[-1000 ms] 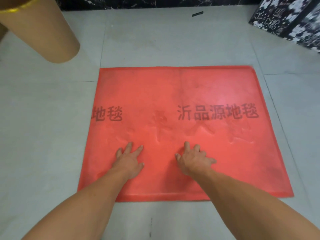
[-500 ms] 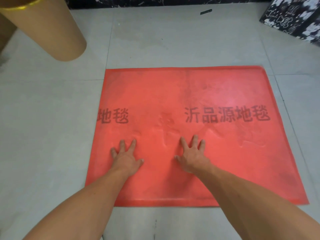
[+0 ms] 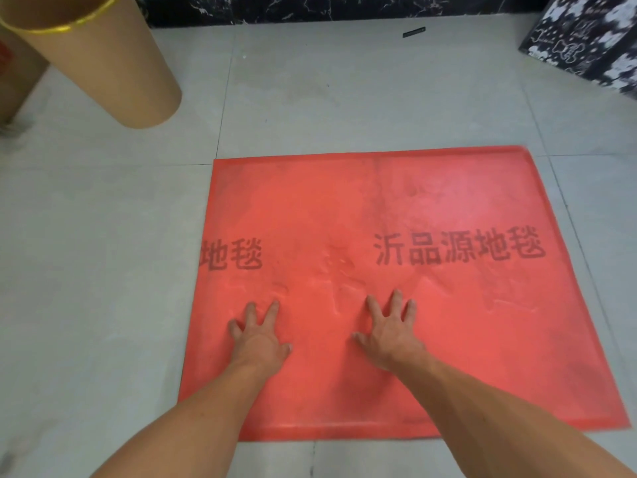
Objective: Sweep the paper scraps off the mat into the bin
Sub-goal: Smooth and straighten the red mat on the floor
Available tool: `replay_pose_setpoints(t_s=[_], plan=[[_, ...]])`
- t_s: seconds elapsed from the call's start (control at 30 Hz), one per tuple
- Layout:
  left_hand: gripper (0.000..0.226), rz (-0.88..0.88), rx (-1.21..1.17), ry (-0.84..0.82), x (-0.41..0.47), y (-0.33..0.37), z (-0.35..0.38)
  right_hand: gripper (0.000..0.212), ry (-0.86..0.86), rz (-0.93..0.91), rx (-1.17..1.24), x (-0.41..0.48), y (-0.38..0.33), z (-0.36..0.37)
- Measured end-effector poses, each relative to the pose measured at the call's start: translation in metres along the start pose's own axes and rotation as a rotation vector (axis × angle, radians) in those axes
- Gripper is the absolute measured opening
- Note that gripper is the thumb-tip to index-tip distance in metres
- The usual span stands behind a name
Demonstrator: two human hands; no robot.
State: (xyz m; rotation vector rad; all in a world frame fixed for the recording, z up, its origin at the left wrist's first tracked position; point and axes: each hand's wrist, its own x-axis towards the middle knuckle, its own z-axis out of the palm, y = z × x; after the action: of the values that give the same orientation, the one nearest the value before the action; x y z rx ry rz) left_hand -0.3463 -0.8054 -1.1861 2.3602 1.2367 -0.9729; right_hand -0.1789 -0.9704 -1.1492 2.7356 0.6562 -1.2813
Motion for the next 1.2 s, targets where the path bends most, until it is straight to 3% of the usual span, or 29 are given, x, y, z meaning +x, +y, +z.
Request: replay_pose_setpoints(t_s=[0.5, 0.73, 0.83, 1.0, 1.2], plan=[[0.091, -0.042, -0.121, -0.021, -0.028, 0.006, -0.014, 0.077, 0.002, 0.035, 0.017, -0.017, 0.001, 0.010], [0.092, -0.061, -0.112, 0.002, -0.033, 0.008, -0.029, 0.057, 0.136, 0.029, -0.078, -0.009, -0.004, -0.003], [0.091, -0.028, -0.110, 0.075, -0.030, 0.011, -0.034, 0.063, 0.155, -0.020, -0.050, 0.001, -0.009, -0.011], [0.103, -0.018, -0.156, -0.014, -0.017, 0.004, -0.026, 0.077, 0.038, -0.051, 0.039, 0.012, -0.017, -0.014], [0.103, -0.022, -0.133, -0.020, -0.019, -0.003, -0.021, 0.084, 0.032, -0.042, 0.033, 0.009, -0.020, -0.007]])
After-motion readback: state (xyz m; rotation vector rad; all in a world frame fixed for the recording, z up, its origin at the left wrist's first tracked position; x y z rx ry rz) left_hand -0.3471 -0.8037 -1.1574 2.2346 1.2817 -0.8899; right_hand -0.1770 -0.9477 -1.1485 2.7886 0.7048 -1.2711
